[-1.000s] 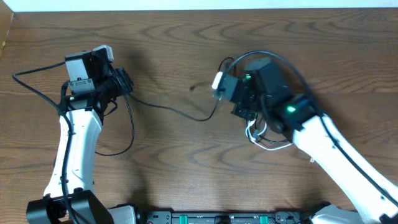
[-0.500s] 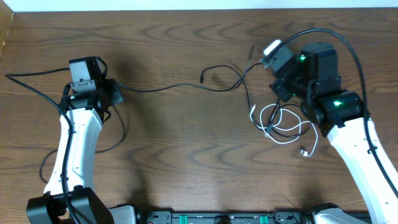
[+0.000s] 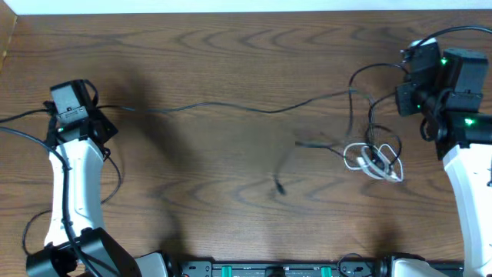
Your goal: Untangle cables
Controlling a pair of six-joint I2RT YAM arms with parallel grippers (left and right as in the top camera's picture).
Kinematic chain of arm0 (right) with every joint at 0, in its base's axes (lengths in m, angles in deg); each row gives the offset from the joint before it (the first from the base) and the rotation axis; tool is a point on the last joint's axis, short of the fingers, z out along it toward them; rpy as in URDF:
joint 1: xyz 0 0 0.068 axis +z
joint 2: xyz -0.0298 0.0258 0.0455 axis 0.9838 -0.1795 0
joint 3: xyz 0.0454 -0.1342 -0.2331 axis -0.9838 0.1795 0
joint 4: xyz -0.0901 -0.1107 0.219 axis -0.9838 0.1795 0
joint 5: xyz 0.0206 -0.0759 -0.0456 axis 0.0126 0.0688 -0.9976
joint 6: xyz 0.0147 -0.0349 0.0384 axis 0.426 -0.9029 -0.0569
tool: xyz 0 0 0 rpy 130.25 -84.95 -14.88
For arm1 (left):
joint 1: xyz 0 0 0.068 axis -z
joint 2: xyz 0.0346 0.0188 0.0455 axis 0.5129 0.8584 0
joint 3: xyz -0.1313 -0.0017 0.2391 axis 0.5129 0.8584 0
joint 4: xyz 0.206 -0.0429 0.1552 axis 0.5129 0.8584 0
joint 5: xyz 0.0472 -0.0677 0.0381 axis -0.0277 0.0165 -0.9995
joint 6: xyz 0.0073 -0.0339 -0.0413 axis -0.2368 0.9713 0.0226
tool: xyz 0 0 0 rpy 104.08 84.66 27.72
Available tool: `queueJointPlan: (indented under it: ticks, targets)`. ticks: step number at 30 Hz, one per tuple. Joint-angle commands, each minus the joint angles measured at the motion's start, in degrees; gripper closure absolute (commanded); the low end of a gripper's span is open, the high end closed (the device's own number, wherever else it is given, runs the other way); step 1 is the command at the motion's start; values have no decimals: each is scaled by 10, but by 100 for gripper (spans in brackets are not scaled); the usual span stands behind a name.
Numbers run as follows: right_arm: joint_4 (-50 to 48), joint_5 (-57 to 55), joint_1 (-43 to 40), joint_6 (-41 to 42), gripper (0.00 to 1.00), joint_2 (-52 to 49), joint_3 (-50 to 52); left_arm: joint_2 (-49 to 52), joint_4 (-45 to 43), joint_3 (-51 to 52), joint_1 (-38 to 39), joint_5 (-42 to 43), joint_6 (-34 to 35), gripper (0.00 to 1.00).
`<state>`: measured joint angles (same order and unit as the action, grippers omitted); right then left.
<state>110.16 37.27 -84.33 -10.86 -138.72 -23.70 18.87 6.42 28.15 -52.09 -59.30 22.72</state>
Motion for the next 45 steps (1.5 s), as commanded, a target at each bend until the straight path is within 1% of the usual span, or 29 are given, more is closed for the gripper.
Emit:
queueJointPlan:
  ticks: [1,3,4,5,6,7,8,9,11,14,16,17,19,20,21,22,24,25,28,32,33,35,37,42,45]
  targets:
    - [1,-14,-18,23,99,10,0,4,1,6,-24,-16,46,92]
    - [1,-9,-18,25,99,10,-1,4,-1,6,-26,-10,54,92]
    - [1,-7,-18,25,99,10,-1,4,-2,6,-26,0,54,83]
    - [1,-3,-18,28,99,10,-1,4,-2,6,-26,15,54,72]
    - [0,0,-18,30,99,10,-1,4,-4,6,-26,35,54,52]
    - [0,4,-18,30,99,10,-1,4,-6,6,-26,53,54,36]
    - [0,4,-18,33,99,10,-1,4,-11,6,-26,78,53,24]
    - [0,4,-18,33,99,10,-1,4,-13,6,-26,89,53,18]
    - [0,4,-18,33,99,10,0,4,-19,6,-26,109,53,12]
    - [1,4,-18,33,99,10,-1,4,-29,6,-25,114,52,11]
    - [1,4,-18,33,99,10,-1,4,-37,6,-25,129,39,11]
    - [1,4,-18,33,99,10,-1,4,-42,6,-25,141,29,11]
    - [1,8,-18,33,99,10,-1,4,-62,5,-25,192,-2,11]
    - [1,16,-18,33,99,10,0,2,-83,5,-24,247,-30,11]
    - [1,18,-18,33,99,10,0,0,-94,5,-23,278,-44,11]
    - [1,19,-18,33,99,10,0,-4,-115,5,-20,338,-75,11]
    - [1,19,-18,33,99,10,-1,-12,-142,5,-12,431,-121,11]
    - [1,19,-18,33,99,10,0,-18,-159,5,-1,516,-167,11]
    - [1,19,-18,33,99,10,0,-19,-163,5,25,592,-220,11]
    - [4,37,-18,33,99,10,0,-18,-141,5,80,597,-282,11]
    - [5,70,-18,30,99,10,0,-18,-137,5,104,597,-307,11]
    - [7,124,-17,1,99,10,0,-18,-135,5,135,597,-335,11]
    - [14,209,-16,-48,99,10,0,-18,-137,5,172,589,-363,11]
    - [33,345,-16,-117,99,10,0,-15,-145,5,249,502,-366,10]
    - [41,414,-16,-144,99,10,0,-7,-152,5,282,481,-372,11]
